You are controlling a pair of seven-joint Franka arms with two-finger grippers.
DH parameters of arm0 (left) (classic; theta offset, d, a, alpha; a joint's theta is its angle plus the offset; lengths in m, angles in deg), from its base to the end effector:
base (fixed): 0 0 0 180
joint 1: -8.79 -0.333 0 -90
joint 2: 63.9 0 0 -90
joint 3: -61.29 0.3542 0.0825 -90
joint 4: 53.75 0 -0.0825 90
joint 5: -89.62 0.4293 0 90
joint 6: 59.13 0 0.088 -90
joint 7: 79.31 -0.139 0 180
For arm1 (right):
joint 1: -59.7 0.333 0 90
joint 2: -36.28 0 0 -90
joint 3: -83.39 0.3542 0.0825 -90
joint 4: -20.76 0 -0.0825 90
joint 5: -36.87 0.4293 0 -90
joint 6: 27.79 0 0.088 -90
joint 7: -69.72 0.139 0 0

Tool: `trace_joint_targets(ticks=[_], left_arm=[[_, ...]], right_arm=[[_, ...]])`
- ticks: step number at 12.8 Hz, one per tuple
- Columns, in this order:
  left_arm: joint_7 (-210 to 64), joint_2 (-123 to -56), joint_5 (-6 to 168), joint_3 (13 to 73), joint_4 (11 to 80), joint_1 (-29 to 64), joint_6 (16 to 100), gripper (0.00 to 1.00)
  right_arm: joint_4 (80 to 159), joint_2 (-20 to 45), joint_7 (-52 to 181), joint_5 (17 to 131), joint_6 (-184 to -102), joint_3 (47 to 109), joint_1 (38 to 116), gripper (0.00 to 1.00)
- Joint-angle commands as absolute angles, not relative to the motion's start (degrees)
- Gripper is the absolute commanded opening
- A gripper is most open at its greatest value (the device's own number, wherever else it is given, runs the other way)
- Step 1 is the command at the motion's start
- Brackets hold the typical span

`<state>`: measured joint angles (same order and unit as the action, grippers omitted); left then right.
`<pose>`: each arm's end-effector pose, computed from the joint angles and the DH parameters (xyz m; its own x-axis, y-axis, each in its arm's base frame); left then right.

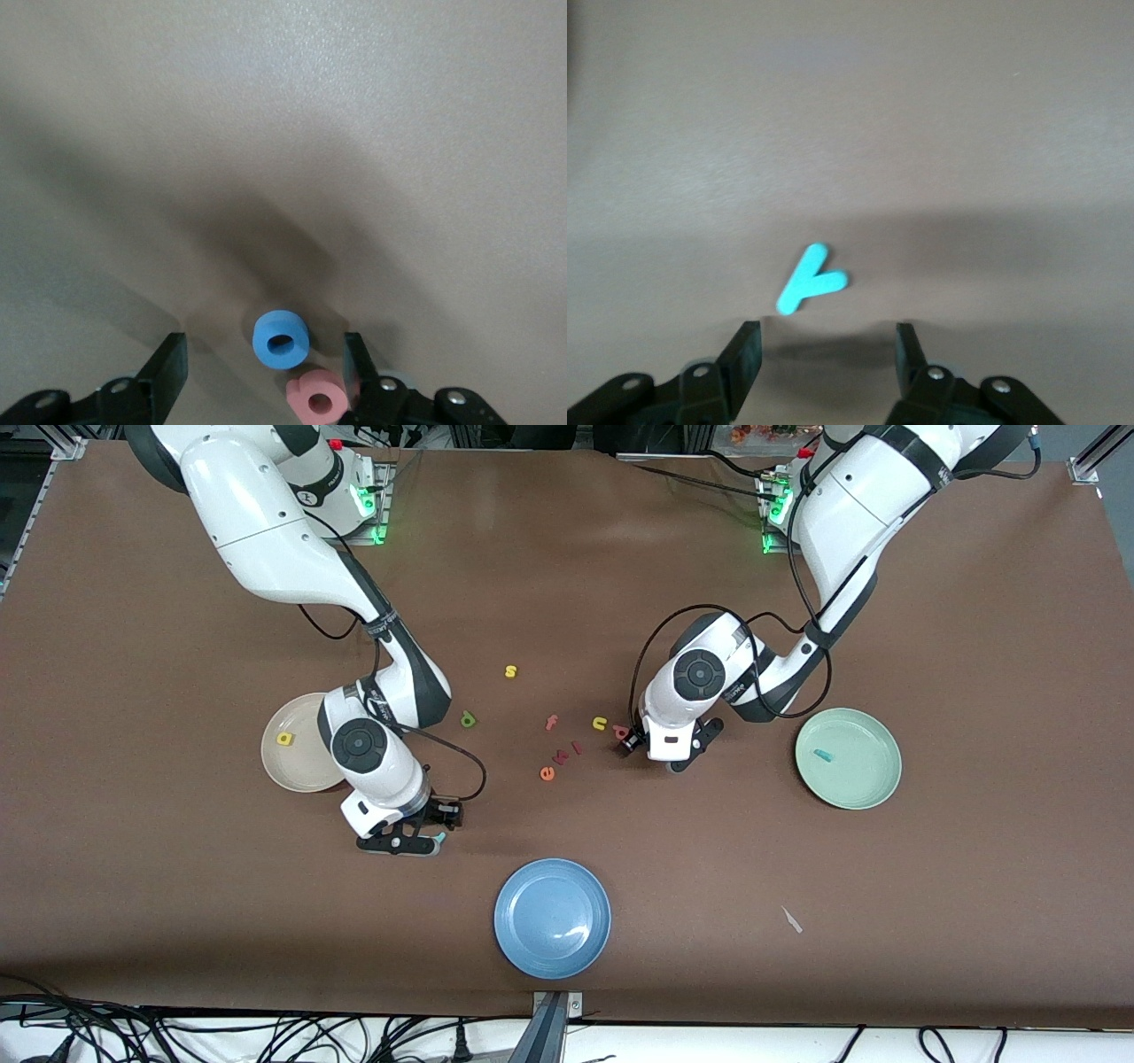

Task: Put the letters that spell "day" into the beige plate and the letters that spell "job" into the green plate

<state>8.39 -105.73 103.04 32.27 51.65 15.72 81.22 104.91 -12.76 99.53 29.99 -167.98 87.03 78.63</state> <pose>0.5665 -0.3921 0.1319 0.6661 0.7228 -0.1840 0.7356 -0.6774 0.0022 0.7388 0.2953 0.1430 0.9898 -0.0648 0.1266 -0.0619 -0.9977 -0.0267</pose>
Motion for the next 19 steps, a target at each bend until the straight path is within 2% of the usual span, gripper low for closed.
trace_joint_targets(ticks=[1, 3, 6, 8, 9, 13, 16, 19], left_arm=[[10.07, -106.87, 104.56, 32.82, 49.70, 16.43, 81.40, 0.66], [9.90, -107.05, 104.65, 32.90, 49.70, 16.43, 81.40, 0.56], [9.90, -107.05, 105.87, 32.90, 49.70, 16.52, 81.40, 0.48], [9.90, -107.05, 106.14, 32.90, 49.70, 16.52, 81.32, 0.37], [9.81, -107.05, 106.23, 32.90, 49.70, 16.52, 81.32, 0.34], [9.46, -106.88, 108.34, 32.90, 49.70, 16.35, 80.44, 0.08], [9.11, -104.78, 108.43, 32.73, 49.00, 15.38, 78.26, 0.08], [2.54, -101.00, 107.29, 31.42, 46.45, 12.32, 68.17, 0.09]], right_arm=[[102.42, -13.90, 96.79, 30.54, -167.54, 85.51, 79.04, 0.68], [101.01, -14.52, 97.14, 30.98, -167.19, 85.33, 79.74, 0.66], [99.17, -15.48, 97.05, 31.16, -167.19, 84.45, 80.53, 0.66], [96.79, -17.23, 96.70, 31.16, -167.45, 83.93, 80.53, 0.65], [96.35, -17.85, 96.79, 31.16, -167.62, 83.66, 80.62, 0.62], [96.43, -18.30, 97.32, 32.12, -167.54, 83.66, 81.32, 0.53], [96.43, -18.47, 97.40, 33.80, -167.63, 83.57, 81.94, 0.49], [96.61, -18.74, 97.58, 33.71, -167.63, 83.57, 82.11, 0.40]])
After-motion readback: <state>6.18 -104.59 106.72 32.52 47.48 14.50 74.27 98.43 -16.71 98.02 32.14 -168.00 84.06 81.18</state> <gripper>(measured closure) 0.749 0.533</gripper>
